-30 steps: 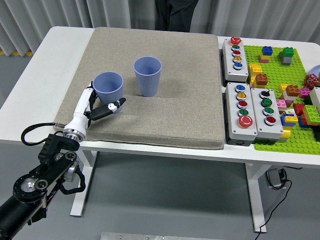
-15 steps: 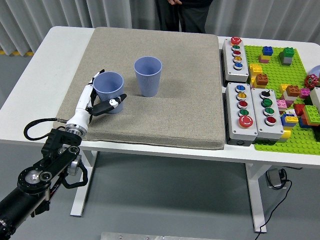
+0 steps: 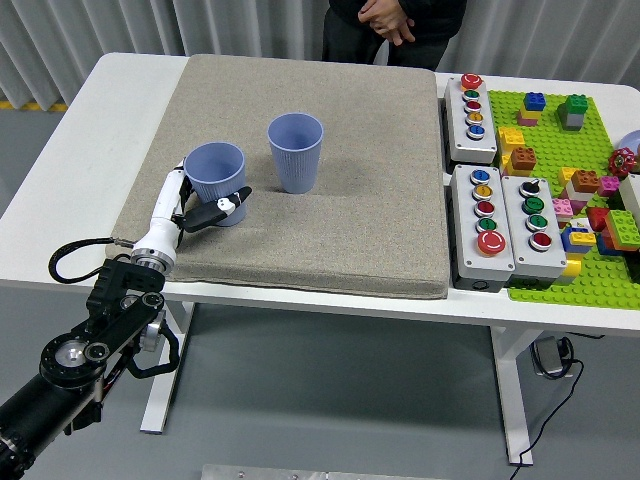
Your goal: Pick cup pour cup place
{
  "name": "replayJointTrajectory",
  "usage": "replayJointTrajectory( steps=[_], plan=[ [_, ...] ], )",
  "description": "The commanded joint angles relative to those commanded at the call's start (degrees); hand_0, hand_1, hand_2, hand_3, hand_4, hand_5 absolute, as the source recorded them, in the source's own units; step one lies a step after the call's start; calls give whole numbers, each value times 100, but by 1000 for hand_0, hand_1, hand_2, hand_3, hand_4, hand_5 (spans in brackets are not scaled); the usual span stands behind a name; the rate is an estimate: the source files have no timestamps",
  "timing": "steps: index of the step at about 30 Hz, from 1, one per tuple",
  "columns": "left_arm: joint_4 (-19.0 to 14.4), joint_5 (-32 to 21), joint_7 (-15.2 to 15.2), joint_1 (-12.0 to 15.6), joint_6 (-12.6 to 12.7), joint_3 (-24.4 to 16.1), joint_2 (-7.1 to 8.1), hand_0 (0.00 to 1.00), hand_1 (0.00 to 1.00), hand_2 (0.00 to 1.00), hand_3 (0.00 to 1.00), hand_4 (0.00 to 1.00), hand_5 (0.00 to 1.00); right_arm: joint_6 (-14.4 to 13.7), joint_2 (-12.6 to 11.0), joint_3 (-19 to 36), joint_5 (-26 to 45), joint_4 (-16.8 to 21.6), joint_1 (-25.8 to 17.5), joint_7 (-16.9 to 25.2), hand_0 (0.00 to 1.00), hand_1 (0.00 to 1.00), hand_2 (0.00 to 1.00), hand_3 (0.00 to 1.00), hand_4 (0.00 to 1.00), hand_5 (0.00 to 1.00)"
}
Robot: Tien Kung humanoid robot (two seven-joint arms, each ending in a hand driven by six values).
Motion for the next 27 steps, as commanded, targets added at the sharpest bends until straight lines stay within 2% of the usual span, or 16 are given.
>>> replayJointTrajectory(
  steps=[4,5,10,11,16,17,22,23,27],
  plan=[
    [-14,14,-11,42,32,17,-17,730,679,747,711,896,259,6,3,12,-26,2,-16,-4,697,690,630,600,61,381],
    [-14,13,-12,46,30,23,-18,689,613,659,650,889,256,5,3,12,-26,3,-19,-5,697,690,628,600,60,380],
    [-39,8,-31,72,44,41,-29,689,613,659,650,889,256,13,3,22,-52,3,-29,-6,697,690,628,600,60,380],
    [-42,6,-34,74,48,41,-29,654,578,614,585,882,248,14,3,24,-56,3,-28,-6,697,690,629,600,60,377],
    [-101,-19,-63,86,85,69,-27,654,578,614,585,882,248,11,3,19,-43,5,-25,-9,697,690,629,600,60,377],
    [-138,-46,-80,95,113,73,-26,596,553,587,561,862,227,11,3,17,-39,5,-23,-10,697,690,629,600,59,375],
    [-198,-73,-100,106,165,78,-22,596,553,587,561,862,227,12,2,15,-37,5,-19,-11,697,690,629,600,59,375],
    [-235,-74,-106,115,179,72,-18,550,532,569,553,856,224,11,3,15,-33,5,-18,-10,697,690,629,600,59,375],
    [-386,72,-40,126,213,-2,29,550,532,569,553,856,224,5,0,15,-17,1,-19,-2,697,690,629,600,59,375]
  ],
)
